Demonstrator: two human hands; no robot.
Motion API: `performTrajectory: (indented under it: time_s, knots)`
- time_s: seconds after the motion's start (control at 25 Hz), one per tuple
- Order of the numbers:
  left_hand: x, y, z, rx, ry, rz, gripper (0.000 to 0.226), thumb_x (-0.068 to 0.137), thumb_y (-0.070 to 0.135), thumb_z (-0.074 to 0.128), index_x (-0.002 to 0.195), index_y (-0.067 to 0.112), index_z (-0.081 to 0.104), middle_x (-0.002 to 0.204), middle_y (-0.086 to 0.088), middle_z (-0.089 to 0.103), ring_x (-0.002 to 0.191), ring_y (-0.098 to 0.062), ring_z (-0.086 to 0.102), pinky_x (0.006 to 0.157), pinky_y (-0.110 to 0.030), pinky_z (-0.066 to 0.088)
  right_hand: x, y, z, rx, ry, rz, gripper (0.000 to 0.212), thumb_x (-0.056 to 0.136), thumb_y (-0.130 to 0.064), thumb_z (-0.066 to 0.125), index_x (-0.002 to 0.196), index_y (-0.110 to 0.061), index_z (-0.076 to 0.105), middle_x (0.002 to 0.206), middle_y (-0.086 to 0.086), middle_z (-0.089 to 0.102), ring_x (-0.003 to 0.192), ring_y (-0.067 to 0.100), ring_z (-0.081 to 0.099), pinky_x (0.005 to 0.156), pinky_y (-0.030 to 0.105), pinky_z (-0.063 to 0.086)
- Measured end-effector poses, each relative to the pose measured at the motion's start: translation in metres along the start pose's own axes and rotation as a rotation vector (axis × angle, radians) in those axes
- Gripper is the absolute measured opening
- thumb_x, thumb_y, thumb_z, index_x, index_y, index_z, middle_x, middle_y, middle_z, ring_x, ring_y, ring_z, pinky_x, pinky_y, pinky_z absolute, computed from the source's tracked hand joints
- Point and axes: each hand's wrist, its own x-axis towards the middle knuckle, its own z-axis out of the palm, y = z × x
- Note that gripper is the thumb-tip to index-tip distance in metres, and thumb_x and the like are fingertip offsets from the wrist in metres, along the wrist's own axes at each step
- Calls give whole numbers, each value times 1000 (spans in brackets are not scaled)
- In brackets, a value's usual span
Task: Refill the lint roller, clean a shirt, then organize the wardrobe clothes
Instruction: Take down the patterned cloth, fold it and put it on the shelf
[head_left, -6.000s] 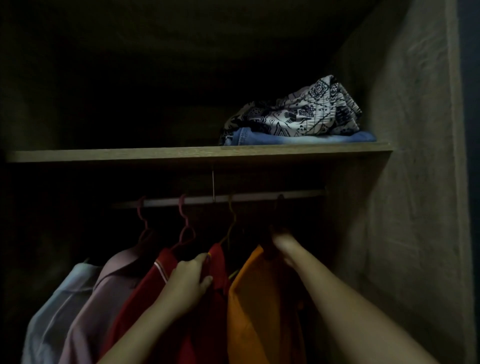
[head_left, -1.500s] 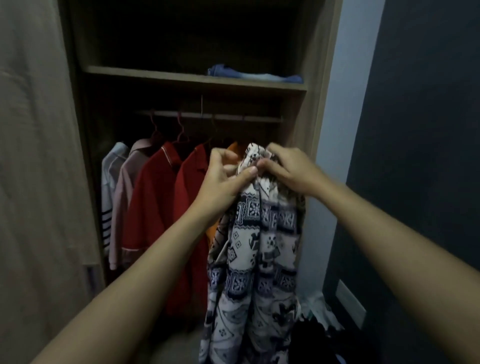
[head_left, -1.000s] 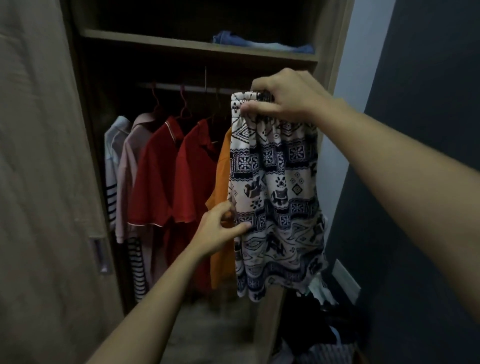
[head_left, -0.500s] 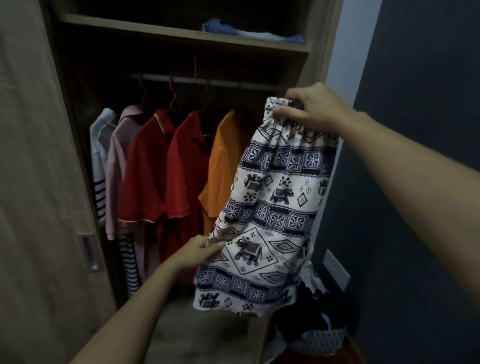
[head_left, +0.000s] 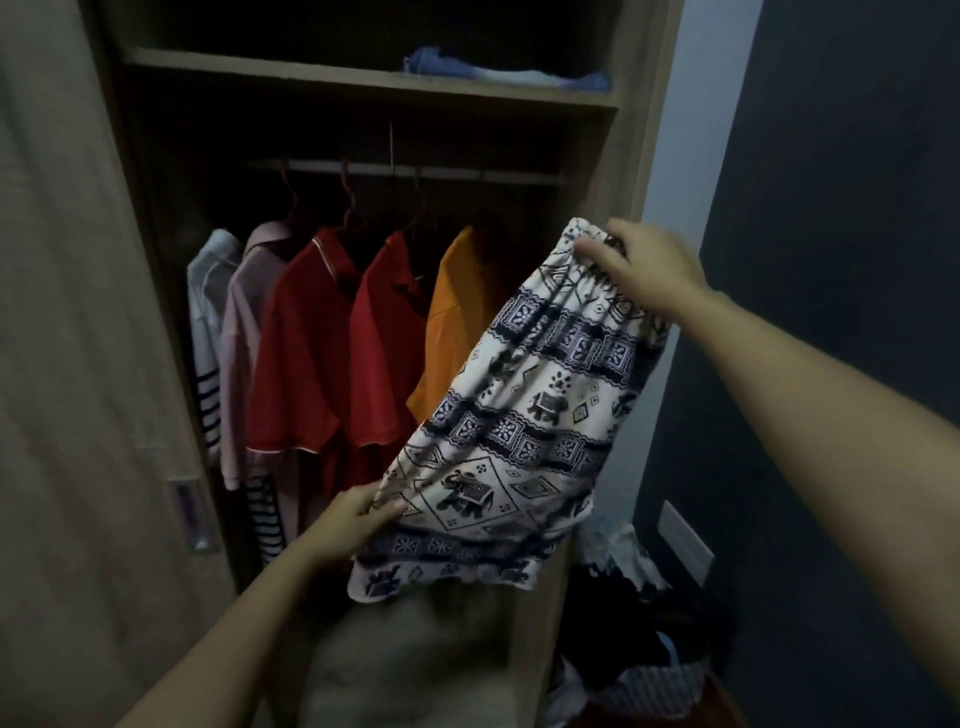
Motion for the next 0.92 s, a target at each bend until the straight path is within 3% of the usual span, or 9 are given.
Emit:
performTrajectory:
  time_s: [0.08,0.2,0.32,0.44,0.52,0.64,0.76,0.84,0.92]
  knots:
    - [-9,-20,-5,-33,11,19,27,80,52,58,96,30,64,95,13,71,90,-3,64,88,-34,50,0,10,1,-75,27,120,61,86,-69,30,94,-14,57,78,4,57,79,24,53,68,33,34]
    - [-27,-28,-8,-128,87,-25,17,82,37,63,99,38,59,87,11,69,81,-7,63,80,-29,51,3,26,6,-161,-7,237,69,84,-73,27,110,-18,59,97,12,63,93,32,58,72,37,36]
    - [-33,-15,-11,-194,101,-35,41,91,12,60,105,49,48,56,9,56,50,-4,47,48,-17,40,3,30,17,-211,-54,307,69,83,-75,27,95,-16,61,84,10,59,83,30,56,72,37,41]
    - [-32,6,-17,-276,42,-48,40,94,9,56,110,45,47,46,6,37,43,-7,32,41,-19,27,2,26,30,-238,-98,352,65,82,-75,29,77,-16,56,74,7,55,77,28,55,75,39,46]
    - [-28,39,-24,-339,27,-16,33,90,9,56,104,39,57,52,5,47,45,-7,38,45,-18,30,2,20,41,-207,-129,340,64,81,-75,31,70,-15,53,73,7,58,74,28,57,68,36,48]
    - [-23,92,-31,-472,-87,71,28,75,13,55,90,27,74,84,3,71,75,-5,63,69,-14,46,4,12,57,-148,-156,308,63,77,-76,32,64,-17,49,75,11,61,74,32,60,68,41,52]
    - [-25,138,-36,-528,-318,177,25,83,5,60,106,12,67,82,-3,65,73,-8,61,67,-14,48,4,-5,61,-129,-182,273,66,83,-72,31,82,-13,59,81,8,61,80,28,58,70,35,47]
    - [-19,161,-40,-257,-175,297,13,89,12,63,101,11,68,65,7,60,60,-1,53,59,-13,41,2,-23,59,2,-251,219,61,86,-67,34,81,-12,57,78,6,57,79,25,54,69,35,41]
    - [-7,173,-42,17,135,343,19,89,30,62,89,14,72,60,6,59,56,3,50,56,-15,36,-6,-42,62,168,-354,182,56,88,-64,36,77,-12,55,78,7,57,78,25,56,69,35,40]
